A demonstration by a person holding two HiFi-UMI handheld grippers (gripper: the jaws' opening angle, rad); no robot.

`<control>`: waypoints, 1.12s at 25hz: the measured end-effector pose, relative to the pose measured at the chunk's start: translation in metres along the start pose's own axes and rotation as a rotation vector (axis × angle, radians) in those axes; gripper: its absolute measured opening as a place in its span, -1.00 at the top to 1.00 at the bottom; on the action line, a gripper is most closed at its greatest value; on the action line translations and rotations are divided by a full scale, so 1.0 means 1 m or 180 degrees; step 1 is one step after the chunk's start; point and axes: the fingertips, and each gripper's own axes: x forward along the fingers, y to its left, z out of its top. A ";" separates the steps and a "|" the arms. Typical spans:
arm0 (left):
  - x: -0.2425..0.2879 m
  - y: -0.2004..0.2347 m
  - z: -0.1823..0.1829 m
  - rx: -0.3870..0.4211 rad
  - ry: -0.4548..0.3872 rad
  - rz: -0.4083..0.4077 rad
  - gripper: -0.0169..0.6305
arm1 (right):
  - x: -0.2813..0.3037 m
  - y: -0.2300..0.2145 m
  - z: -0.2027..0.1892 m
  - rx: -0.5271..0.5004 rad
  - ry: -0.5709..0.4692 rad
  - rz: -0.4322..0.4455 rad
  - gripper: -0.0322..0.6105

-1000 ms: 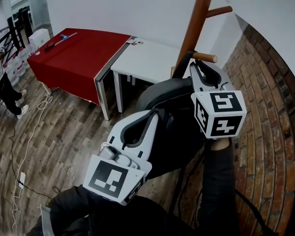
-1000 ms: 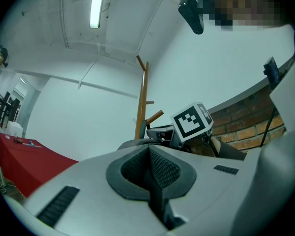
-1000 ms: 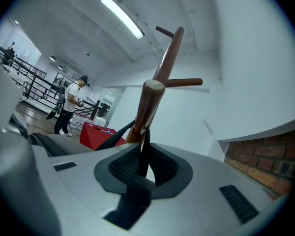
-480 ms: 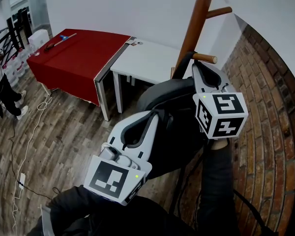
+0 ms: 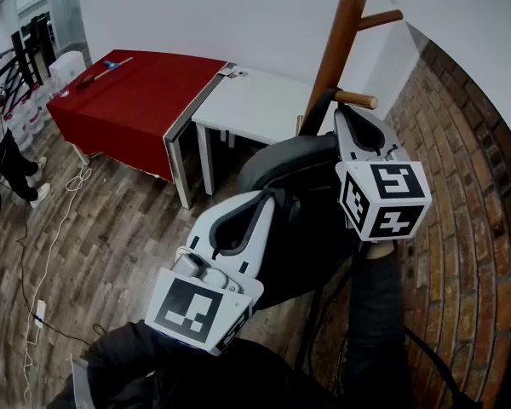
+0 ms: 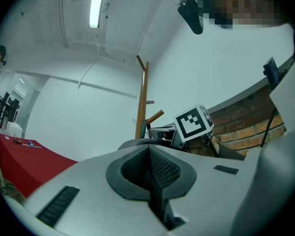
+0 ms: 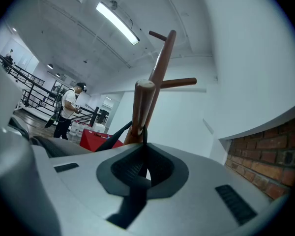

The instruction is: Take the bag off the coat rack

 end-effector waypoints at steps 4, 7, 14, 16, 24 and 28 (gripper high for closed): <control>0.000 0.001 -0.001 0.0036 0.0005 0.0001 0.92 | 0.000 0.000 0.000 0.0020 -0.0008 -0.0009 0.84; 0.000 -0.001 0.001 -0.0027 0.0007 -0.0005 0.92 | -0.001 -0.001 0.001 0.0034 -0.0020 -0.0019 0.84; -0.001 -0.004 0.002 0.0044 -0.0017 -0.0037 0.92 | -0.008 -0.005 0.007 0.0042 -0.0085 -0.0062 0.84; -0.001 -0.006 0.004 0.0016 -0.0020 -0.0048 0.92 | -0.011 -0.007 0.011 0.0038 -0.0110 -0.0079 0.84; -0.002 -0.014 0.007 -0.0030 -0.0030 -0.0090 0.92 | -0.021 -0.013 0.019 0.0016 -0.0163 -0.0145 0.84; -0.001 -0.017 0.008 -0.0035 -0.0042 -0.0112 0.92 | -0.024 -0.015 0.021 0.0014 -0.0173 -0.0166 0.84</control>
